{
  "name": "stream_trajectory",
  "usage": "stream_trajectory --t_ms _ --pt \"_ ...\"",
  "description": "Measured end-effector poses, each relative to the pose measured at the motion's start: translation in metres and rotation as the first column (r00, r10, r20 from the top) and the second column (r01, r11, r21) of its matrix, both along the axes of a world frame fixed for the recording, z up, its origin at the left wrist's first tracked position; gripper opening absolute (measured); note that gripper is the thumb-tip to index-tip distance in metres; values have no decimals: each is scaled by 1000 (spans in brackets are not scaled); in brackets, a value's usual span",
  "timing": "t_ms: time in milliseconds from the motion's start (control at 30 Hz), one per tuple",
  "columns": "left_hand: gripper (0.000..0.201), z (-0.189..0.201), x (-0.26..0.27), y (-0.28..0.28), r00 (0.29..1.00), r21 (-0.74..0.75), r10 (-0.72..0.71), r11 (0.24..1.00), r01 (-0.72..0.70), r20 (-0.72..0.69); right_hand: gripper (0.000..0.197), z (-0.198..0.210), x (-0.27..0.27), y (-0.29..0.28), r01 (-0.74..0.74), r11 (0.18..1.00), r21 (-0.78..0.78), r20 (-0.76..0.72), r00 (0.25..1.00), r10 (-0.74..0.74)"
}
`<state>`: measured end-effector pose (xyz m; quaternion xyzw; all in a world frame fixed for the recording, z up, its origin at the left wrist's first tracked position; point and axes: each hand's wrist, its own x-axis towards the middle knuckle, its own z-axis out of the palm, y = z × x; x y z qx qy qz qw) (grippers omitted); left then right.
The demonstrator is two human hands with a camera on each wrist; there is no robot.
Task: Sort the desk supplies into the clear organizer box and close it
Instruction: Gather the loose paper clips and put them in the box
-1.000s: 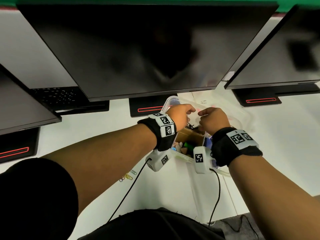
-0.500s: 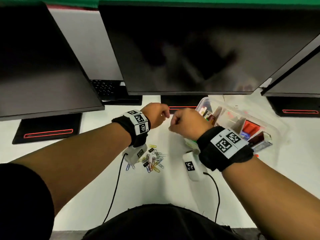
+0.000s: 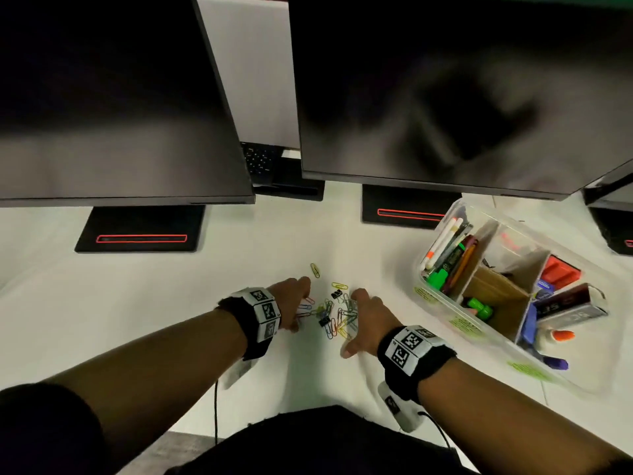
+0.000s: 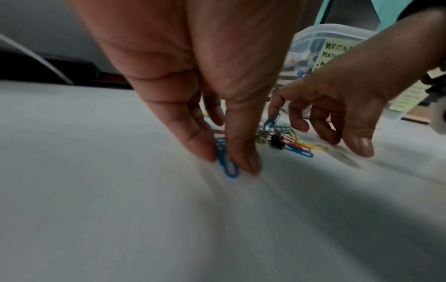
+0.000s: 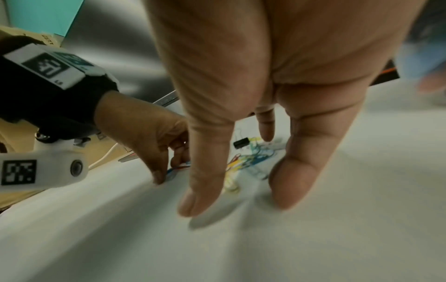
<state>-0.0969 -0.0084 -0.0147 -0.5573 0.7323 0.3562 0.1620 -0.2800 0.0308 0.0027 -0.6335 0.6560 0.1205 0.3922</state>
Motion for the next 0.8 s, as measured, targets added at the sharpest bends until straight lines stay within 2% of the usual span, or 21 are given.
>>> stream_trajectory --t_ms 133,267,367,500,567,633,700,800 --pt "57 -10 -7 2 972 -21 189 981 -194 -142 103 -13 14 -2 94 994 -61 85 992 -89" --pt "33 -14 -18 -6 912 -20 322 941 -337 -253 92 -20 21 -20 175 975 -136 151 976 -155" --pt "40 -13 -23 -15 913 -58 294 945 -322 -283 81 -22 25 -33 182 966 -181 176 973 -151" --pt "32 -7 -18 -28 919 -215 269 917 -336 -288 63 -17 19 -44 136 954 -268 159 983 -96" --pt "40 -5 -12 -34 921 -232 269 912 -337 -281 66 -14 15 -47 100 932 -348 121 991 -61" --pt "59 -5 -9 -36 952 -167 222 951 -259 -211 85 -16 13 -49 20 946 -324 88 996 9" --pt "69 -5 -13 -33 995 -93 69 993 -76 -76 100 -23 15 -49 -141 960 -243 35 988 153" --pt "72 -6 -20 -22 989 -63 -130 989 135 73 96 -33 19 -45 -321 924 -207 -43 947 319"
